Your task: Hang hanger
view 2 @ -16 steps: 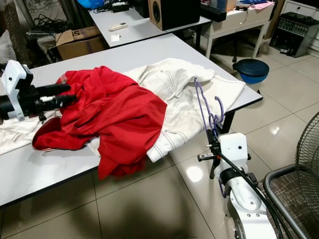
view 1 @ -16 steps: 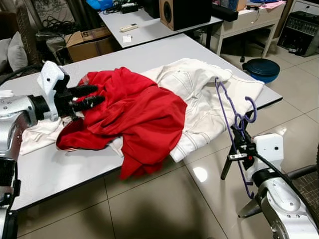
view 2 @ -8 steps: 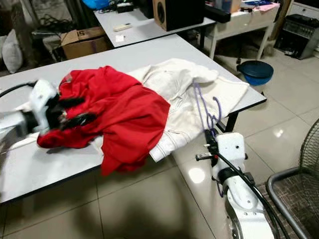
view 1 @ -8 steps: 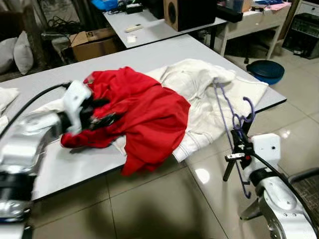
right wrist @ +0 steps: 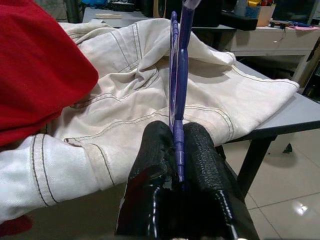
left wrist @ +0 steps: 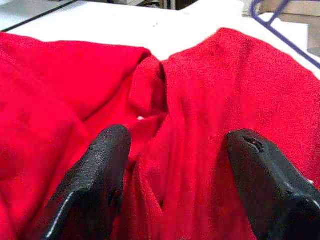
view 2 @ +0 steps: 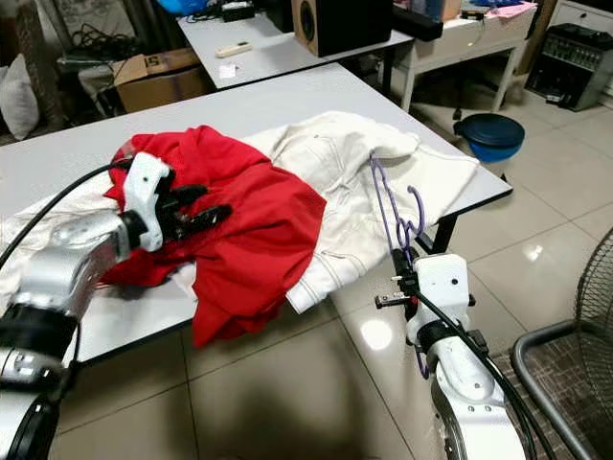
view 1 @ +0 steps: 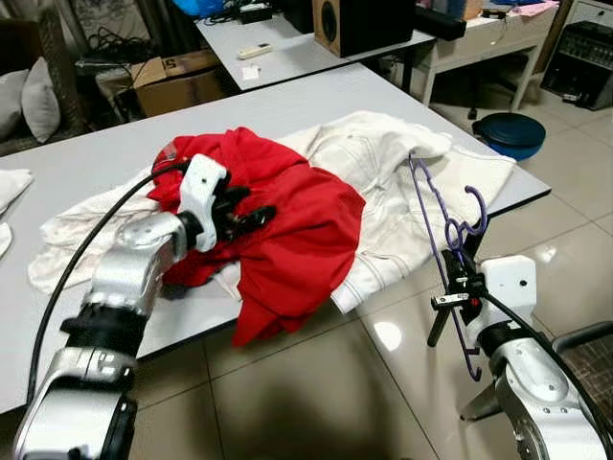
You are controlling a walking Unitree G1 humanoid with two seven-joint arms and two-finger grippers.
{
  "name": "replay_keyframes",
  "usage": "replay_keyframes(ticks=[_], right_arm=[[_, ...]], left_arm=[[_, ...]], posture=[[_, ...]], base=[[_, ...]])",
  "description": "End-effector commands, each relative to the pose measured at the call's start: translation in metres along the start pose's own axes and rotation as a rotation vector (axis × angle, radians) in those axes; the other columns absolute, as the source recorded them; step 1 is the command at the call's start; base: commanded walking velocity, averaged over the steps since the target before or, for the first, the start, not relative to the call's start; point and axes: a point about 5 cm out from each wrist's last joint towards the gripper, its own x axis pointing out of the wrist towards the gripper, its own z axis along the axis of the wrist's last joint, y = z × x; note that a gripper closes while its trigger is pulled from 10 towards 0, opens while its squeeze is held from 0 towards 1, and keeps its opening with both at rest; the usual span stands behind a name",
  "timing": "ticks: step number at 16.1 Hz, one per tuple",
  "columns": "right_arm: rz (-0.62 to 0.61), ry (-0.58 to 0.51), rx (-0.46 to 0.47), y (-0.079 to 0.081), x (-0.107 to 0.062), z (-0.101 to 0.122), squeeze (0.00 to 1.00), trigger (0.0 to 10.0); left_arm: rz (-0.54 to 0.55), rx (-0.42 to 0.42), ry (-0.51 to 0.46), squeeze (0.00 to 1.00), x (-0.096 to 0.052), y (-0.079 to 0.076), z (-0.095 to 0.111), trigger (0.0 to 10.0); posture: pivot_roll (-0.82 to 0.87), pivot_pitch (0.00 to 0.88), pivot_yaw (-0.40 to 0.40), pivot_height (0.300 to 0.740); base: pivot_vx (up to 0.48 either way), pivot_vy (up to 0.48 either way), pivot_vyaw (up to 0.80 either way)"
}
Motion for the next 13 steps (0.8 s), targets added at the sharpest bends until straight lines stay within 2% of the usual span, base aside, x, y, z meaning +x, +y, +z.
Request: replay_keyframes(ticks=[1, 2, 3, 4, 5, 6, 7, 8, 12, 13], right_arm=[[0.001, -0.019, -0.003, 0.001, 0.001, 0.004, 0.00, 10.0], [-0.002, -0.019, -0.004, 0.000, 0.000, 0.004, 0.00, 10.0], [-0.003, -0.019, -0.004, 0.000, 0.000, 0.004, 0.00, 10.0], [-0.003, -0.017, -0.005, 0.000, -0.001, 0.003, 0.00, 10.0], [-0.003, -0.015, -0.006, 0.000, -0.001, 0.003, 0.00, 10.0], [-0.003, -0.014, -0.007, 0.000, -0.001, 0.003, 0.00, 10.0], [-0.005, -0.014, -0.006, 0.000, -0.002, 0.003, 0.00, 10.0], [-0.006, -0.015, -0.006, -0.001, -0.002, 0.003, 0.00, 10.0], [-0.001, -0.018, -0.007, 0.000, 0.000, 0.003, 0.00, 10.0], [-0.002, -0.019, -0.007, 0.000, 0.000, 0.003, 0.00, 10.0]], left_arm=[[0.034, 0.017, 0.001, 0.00, -0.001, 0.007, 0.002, 10.0], [0.055, -0.005, -0.008, 0.00, 0.003, 0.012, 0.003, 3.5], [0.062, -0.016, -0.014, 0.00, 0.004, 0.015, 0.004, 2.0], [0.069, -0.023, -0.014, 0.00, 0.003, 0.019, 0.005, 1.3], [0.066, -0.023, -0.007, 0.00, 0.000, 0.024, 0.005, 2.0], [0.069, -0.009, 0.007, 0.00, -0.004, 0.029, 0.006, 4.9], [0.095, 0.000, 0.013, 0.00, -0.008, 0.036, 0.007, 8.8], [0.116, 0.003, 0.016, 0.00, -0.010, 0.042, 0.008, 10.0], [0.061, -0.031, 0.035, 0.00, -0.009, 0.043, 0.006, 10.0], [0.066, -0.014, 0.047, 0.00, -0.008, 0.043, 0.005, 10.0]], posture=[[-0.11, 0.000, 0.137, 0.740], [-0.12, 0.000, 0.141, 0.740], [-0.12, 0.000, 0.142, 0.740], [-0.12, 0.000, 0.142, 0.740], [-0.12, 0.000, 0.145, 0.740], [-0.12, 0.000, 0.147, 0.740], [-0.12, 0.000, 0.147, 0.740], [-0.12, 0.000, 0.147, 0.740], [-0.13, 0.000, 0.152, 0.740], [-0.13, 0.000, 0.153, 0.740]], base=[[0.000, 0.000, 0.00], [0.000, 0.000, 0.00], [0.000, 0.000, 0.00], [0.000, 0.000, 0.00], [0.000, 0.000, 0.00], [0.000, 0.000, 0.00], [0.000, 0.000, 0.00], [0.000, 0.000, 0.00], [0.000, 0.000, 0.00], [0.000, 0.000, 0.00]])
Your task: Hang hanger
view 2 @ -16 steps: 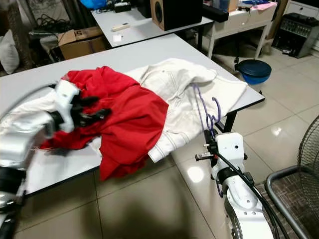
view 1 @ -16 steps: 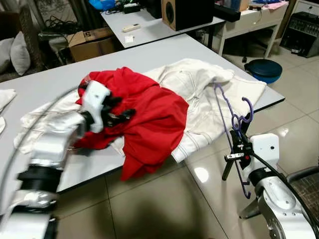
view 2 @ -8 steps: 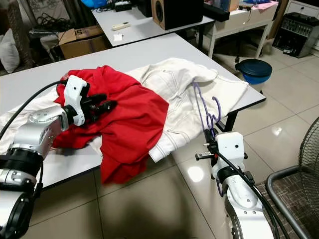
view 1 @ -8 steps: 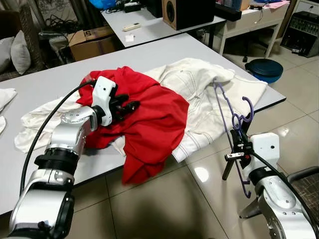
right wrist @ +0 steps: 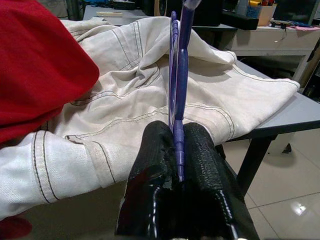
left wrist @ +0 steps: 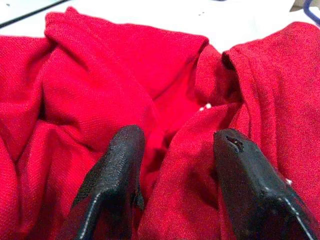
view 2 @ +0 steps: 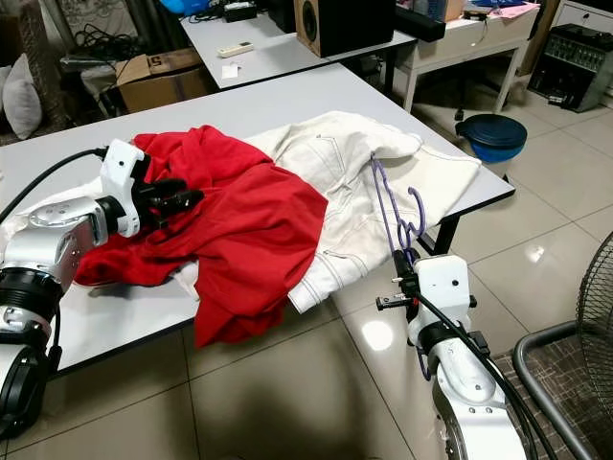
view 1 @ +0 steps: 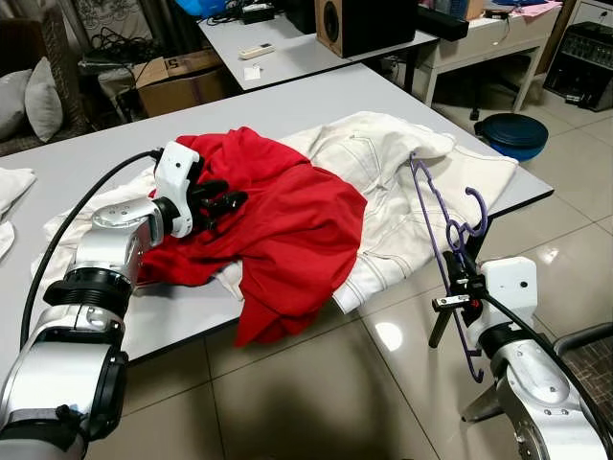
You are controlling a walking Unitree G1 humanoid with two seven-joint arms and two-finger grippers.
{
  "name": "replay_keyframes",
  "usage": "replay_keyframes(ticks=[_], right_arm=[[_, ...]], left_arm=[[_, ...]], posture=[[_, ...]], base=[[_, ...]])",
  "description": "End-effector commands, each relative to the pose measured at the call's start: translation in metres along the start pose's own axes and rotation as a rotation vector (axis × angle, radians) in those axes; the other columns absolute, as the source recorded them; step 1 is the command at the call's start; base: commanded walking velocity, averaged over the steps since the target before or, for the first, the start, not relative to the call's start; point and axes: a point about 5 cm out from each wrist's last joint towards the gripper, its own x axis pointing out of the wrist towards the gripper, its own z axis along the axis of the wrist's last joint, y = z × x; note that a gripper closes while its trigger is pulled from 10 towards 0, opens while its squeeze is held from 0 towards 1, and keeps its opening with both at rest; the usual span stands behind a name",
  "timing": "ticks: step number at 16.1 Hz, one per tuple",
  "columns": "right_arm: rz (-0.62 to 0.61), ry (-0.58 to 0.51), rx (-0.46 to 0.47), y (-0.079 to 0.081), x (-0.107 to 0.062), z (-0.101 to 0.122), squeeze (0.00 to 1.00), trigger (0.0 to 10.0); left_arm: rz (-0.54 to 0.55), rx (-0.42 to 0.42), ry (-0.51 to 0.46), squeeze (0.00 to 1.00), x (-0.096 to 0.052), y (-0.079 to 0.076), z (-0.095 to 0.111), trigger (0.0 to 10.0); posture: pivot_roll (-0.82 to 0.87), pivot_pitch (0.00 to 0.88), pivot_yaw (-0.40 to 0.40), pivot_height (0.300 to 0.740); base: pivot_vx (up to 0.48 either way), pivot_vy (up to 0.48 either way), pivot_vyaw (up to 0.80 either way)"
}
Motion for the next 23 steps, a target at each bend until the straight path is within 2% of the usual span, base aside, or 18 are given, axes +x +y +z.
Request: replay_keyframes(ticks=[1, 5, 7, 8, 9, 11, 13, 16, 17, 18, 19, 23], right_arm=[[0.000, -0.026, 0.001, 0.001, 0.001, 0.005, 0.00, 10.0], [0.000, -0.026, -0.003, 0.000, -0.001, 0.005, 0.00, 10.0], [0.000, -0.025, -0.005, -0.001, -0.001, 0.005, 0.00, 10.0], [0.001, -0.024, -0.007, 0.000, -0.001, 0.005, 0.00, 10.0], [0.002, -0.025, -0.008, 0.000, -0.002, 0.005, 0.00, 10.0], [0.006, -0.026, -0.008, 0.000, -0.001, 0.005, 0.00, 10.0], [0.012, -0.030, -0.009, 0.001, 0.000, 0.005, 0.00, 10.0], [0.015, -0.032, -0.011, 0.001, 0.002, 0.006, 0.00, 10.0], [0.015, -0.033, -0.011, 0.001, 0.002, 0.006, 0.00, 10.0], [0.014, -0.033, -0.011, 0.001, 0.001, 0.006, 0.00, 10.0], [0.014, -0.033, -0.011, 0.001, 0.001, 0.006, 0.00, 10.0], [0.012, -0.033, -0.009, 0.001, 0.002, 0.006, 0.00, 10.0]], left_arm=[[-0.003, 0.034, 0.008, 0.00, 0.002, 0.001, 0.004, 10.0], [-0.065, -0.037, -0.034, 0.00, 0.008, -0.005, 0.007, 10.0], [-0.117, -0.084, -0.072, 0.00, 0.008, -0.007, 0.010, 10.0], [-0.157, -0.133, -0.104, 0.00, 0.007, -0.008, 0.013, 10.0], [-0.170, -0.139, -0.104, 0.00, 0.006, -0.009, 0.013, 10.0], [-0.188, -0.092, -0.047, 0.00, 0.005, -0.009, 0.005, 10.0], [-0.102, -0.003, 0.030, 0.00, 0.005, -0.005, -0.006, 10.0], [-0.055, 0.002, 0.024, 0.00, 0.006, -0.002, -0.005, 9.8], [-0.057, -0.001, 0.022, 0.00, 0.006, -0.002, -0.004, 6.4], [-0.059, -0.001, 0.023, 0.00, 0.006, -0.002, -0.004, 3.5], [-0.062, 0.002, 0.029, 0.00, 0.006, -0.002, -0.005, 0.0], [-0.123, 0.050, 0.099, 0.00, 0.006, -0.007, -0.014, 0.0]], posture=[[-0.13, 0.000, 0.154, 0.740], [-0.14, 0.000, 0.156, 0.740], [-0.15, 0.000, 0.157, 0.740], [-0.15, 0.000, 0.157, 0.740], [-0.15, 0.000, 0.157, 0.740], [-0.15, 0.000, 0.155, 0.740], [-0.14, 0.000, 0.151, 0.740], [-0.14, 0.000, 0.150, 0.740], [-0.15, 0.000, 0.151, 0.740], [-0.15, 0.000, 0.152, 0.740], [-0.15, 0.000, 0.153, 0.740], [-0.15, 0.000, 0.153, 0.740]], base=[[0.000, 0.000, 0.00], [0.000, 0.000, 0.00], [0.000, 0.000, 0.00], [0.000, 0.000, 0.00], [0.000, 0.000, 0.00], [0.000, 0.000, 0.00], [0.000, 0.000, 0.00], [0.000, 0.000, 0.00], [0.000, 0.000, 0.00], [0.000, 0.000, 0.00], [0.000, 0.000, 0.00], [0.000, 0.000, 0.00]])
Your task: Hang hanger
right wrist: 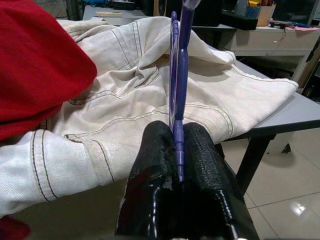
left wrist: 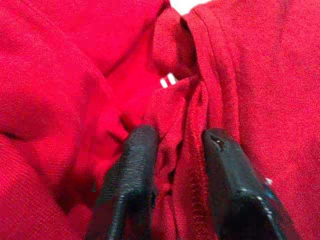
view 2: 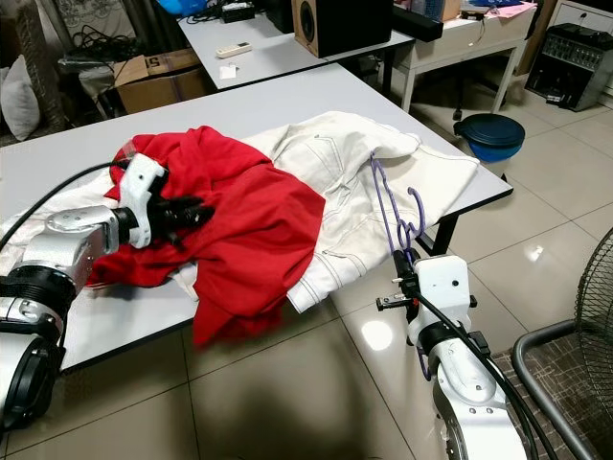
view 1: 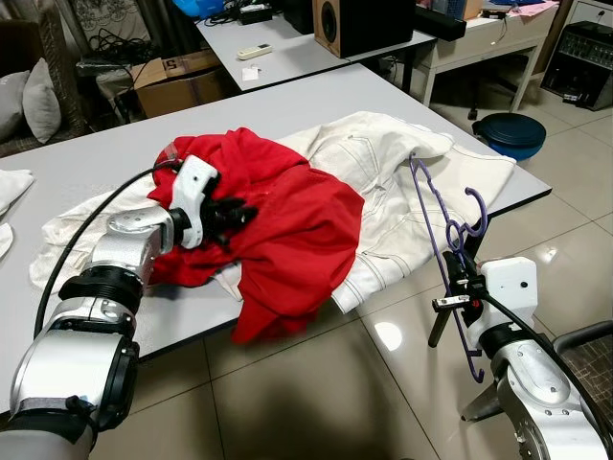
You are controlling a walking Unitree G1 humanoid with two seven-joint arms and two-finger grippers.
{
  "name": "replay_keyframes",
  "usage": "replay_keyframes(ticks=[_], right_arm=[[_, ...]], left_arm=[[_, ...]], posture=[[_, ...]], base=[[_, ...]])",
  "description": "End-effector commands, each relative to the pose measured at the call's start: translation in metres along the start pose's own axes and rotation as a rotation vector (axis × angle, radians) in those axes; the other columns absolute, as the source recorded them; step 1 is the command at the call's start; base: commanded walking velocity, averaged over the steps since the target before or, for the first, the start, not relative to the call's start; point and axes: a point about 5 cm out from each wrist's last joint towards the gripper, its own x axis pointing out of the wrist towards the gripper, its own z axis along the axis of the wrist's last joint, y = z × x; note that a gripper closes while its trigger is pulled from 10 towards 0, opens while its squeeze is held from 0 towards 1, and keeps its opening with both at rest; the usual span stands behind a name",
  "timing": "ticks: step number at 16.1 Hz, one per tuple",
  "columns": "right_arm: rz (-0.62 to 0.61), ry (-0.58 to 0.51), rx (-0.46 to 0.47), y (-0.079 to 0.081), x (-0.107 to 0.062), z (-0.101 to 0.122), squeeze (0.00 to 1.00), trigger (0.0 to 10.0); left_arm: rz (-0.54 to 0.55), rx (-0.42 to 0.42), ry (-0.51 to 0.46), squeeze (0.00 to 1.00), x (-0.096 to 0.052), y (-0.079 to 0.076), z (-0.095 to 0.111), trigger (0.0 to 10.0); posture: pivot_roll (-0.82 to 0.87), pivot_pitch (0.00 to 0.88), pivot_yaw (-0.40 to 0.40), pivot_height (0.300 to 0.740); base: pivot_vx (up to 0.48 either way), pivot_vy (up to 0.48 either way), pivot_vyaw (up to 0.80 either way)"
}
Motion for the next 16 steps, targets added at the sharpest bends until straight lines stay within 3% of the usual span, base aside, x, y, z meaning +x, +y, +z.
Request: replay_keyframes(ticks=[1, 8, 12, 14, 15, 16], right_arm=[[0.009, -0.033, -0.006, 0.001, 0.002, 0.006, 0.00, 10.0], [0.007, -0.035, -0.005, 0.000, 0.002, 0.006, 0.00, 10.0], [0.002, -0.036, -0.005, -0.001, 0.003, 0.007, 0.00, 10.0], [-0.002, -0.040, -0.006, -0.002, 0.006, 0.008, 0.00, 10.0], [-0.002, -0.040, -0.006, -0.002, 0.006, 0.008, 0.00, 10.0], [-0.002, -0.045, -0.009, -0.003, 0.009, 0.010, 0.00, 10.0]], left_arm=[[0.028, 0.041, 0.029, 0.00, -0.004, 0.005, -0.001, 0.0], [0.073, 0.141, 0.076, 0.00, -0.005, 0.009, 0.003, 0.0], [0.148, 0.198, -0.016, 0.00, -0.007, 0.014, 0.021, 0.0], [0.242, 0.295, -0.126, 0.00, -0.011, 0.019, 0.049, 0.0], [0.242, 0.295, -0.126, 0.00, -0.011, 0.019, 0.049, 0.0], [0.274, 0.342, -0.195, 0.00, -0.015, 0.021, 0.069, 0.0]], posture=[[-0.15, 0.000, 0.153, 0.740], [-0.14, 0.000, 0.153, 0.740], [-0.14, 0.000, 0.147, 0.740], [-0.14, 0.000, 0.141, 0.740], [-0.14, 0.000, 0.141, 0.740], [-0.14, 0.000, 0.138, 0.740]], base=[[0.000, 0.000, 0.00], [0.000, 0.000, 0.00], [0.000, 0.000, 0.00], [0.000, 0.000, 0.00], [0.000, 0.000, 0.00], [0.000, 0.000, 0.00]])
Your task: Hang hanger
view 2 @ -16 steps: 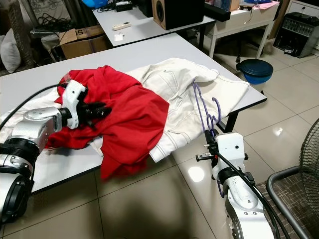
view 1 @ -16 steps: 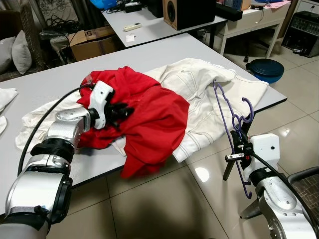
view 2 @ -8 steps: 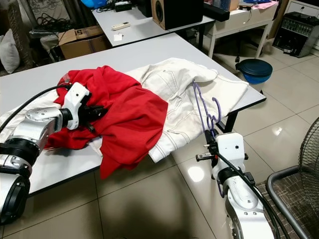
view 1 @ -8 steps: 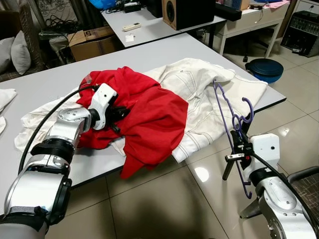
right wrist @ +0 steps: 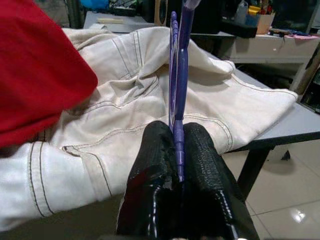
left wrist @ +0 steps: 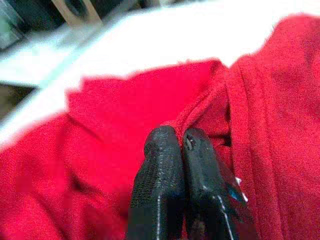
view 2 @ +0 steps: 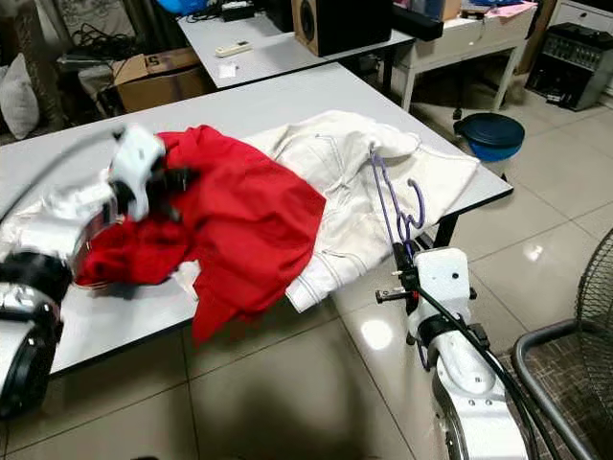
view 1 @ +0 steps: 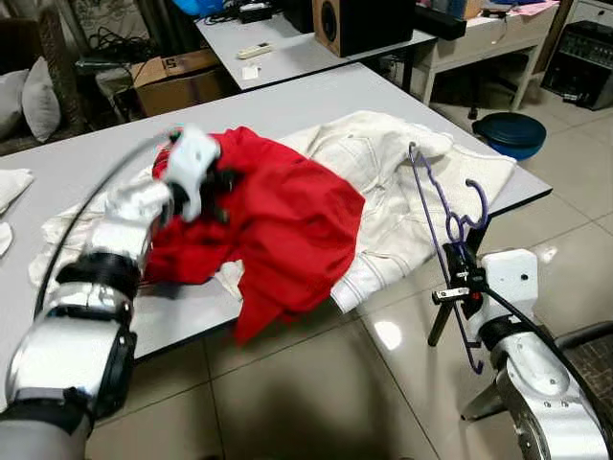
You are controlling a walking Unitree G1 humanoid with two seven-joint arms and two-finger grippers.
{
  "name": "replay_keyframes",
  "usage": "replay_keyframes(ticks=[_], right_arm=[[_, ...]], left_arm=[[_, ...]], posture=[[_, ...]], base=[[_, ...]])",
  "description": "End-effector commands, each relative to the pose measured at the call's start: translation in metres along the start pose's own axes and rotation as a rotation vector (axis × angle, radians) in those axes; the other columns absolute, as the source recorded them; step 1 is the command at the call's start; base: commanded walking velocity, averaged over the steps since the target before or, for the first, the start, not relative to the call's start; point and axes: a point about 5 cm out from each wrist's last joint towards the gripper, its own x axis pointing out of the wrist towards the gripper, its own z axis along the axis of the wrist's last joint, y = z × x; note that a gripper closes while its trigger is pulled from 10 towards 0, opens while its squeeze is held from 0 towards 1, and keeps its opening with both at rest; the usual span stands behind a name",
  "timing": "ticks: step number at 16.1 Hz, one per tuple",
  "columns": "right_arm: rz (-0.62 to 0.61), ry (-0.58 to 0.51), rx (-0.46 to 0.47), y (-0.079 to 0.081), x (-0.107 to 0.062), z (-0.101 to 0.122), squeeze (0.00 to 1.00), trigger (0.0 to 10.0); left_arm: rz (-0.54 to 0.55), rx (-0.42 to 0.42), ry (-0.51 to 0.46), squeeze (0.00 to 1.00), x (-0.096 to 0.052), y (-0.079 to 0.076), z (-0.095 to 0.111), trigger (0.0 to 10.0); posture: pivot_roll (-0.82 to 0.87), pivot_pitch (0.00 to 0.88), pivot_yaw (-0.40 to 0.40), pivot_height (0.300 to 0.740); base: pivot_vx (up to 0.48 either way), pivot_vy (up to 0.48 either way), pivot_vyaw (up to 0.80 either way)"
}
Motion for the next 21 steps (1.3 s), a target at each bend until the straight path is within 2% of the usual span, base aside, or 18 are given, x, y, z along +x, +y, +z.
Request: replay_keyframes(ticks=[1, 2, 3, 4, 5, 8, 10, 11, 13, 21], right_arm=[[-0.002, -0.025, -0.001, -0.002, 0.003, 0.004, 0.00, 10.0], [-0.002, -0.030, -0.004, -0.003, 0.005, 0.005, 0.00, 10.0], [-0.002, -0.032, -0.006, -0.003, 0.006, 0.006, 0.00, 10.0], [-0.001, -0.041, -0.009, -0.003, 0.009, 0.007, 0.00, 10.0], [0.001, -0.050, -0.011, -0.003, 0.012, 0.009, 0.00, 10.0], [-0.003, -0.063, -0.015, -0.005, 0.016, 0.012, 0.00, 10.0], [-0.006, -0.066, -0.013, -0.005, 0.017, 0.011, 0.00, 10.0], [-0.004, -0.067, -0.011, -0.003, 0.016, 0.010, 0.00, 10.0], [-0.001, -0.058, -0.010, -0.001, 0.013, 0.008, 0.00, 10.0], [-0.001, -0.058, -0.010, -0.001, 0.013, 0.008, 0.00, 10.0]], left_arm=[[0.064, 0.054, -0.084, 0.00, -0.005, 0.017, 0.026, 0.0], [0.092, 0.090, -0.167, 0.00, -0.006, 0.025, 0.049, 0.0], [0.108, 0.112, -0.202, 0.00, -0.007, 0.029, 0.060, 0.0], [0.224, 0.230, -0.271, 0.00, -0.012, 0.042, 0.089, 0.0], [0.392, 0.370, -0.325, 0.00, -0.021, 0.057, 0.114, 0.0], [0.653, 0.531, -0.509, 0.00, -0.047, 0.077, 0.168, 0.0], [0.593, 0.511, -0.472, 0.00, -0.044, 0.077, 0.167, 0.0], [0.486, 0.465, -0.373, 0.00, -0.031, 0.069, 0.142, 0.0], [0.210, 0.397, -0.157, 0.00, -0.010, 0.040, 0.078, 0.0], [0.210, 0.397, -0.157, 0.00, -0.010, 0.040, 0.078, 0.0]], posture=[[-0.14, 0.000, 0.136, 0.740], [-0.14, 0.000, 0.135, 0.740], [-0.14, 0.000, 0.136, 0.740], [-0.14, 0.000, 0.136, 0.740], [-0.14, 0.000, 0.137, 0.740], [-0.14, 0.000, 0.141, 0.740], [-0.14, 0.000, 0.145, 0.740], [-0.14, 0.000, 0.148, 0.740], [-0.14, 0.000, 0.148, 0.740], [-0.14, 0.000, 0.148, 0.740]], base=[[0.000, 0.000, 0.00], [0.000, 0.000, 0.00], [0.000, 0.000, 0.00], [0.000, 0.000, 0.00], [0.000, 0.000, 0.00], [0.000, 0.000, 0.00], [0.000, 0.000, 0.00], [0.000, 0.000, 0.00], [0.000, 0.000, 0.00], [0.000, 0.000, 0.00]])
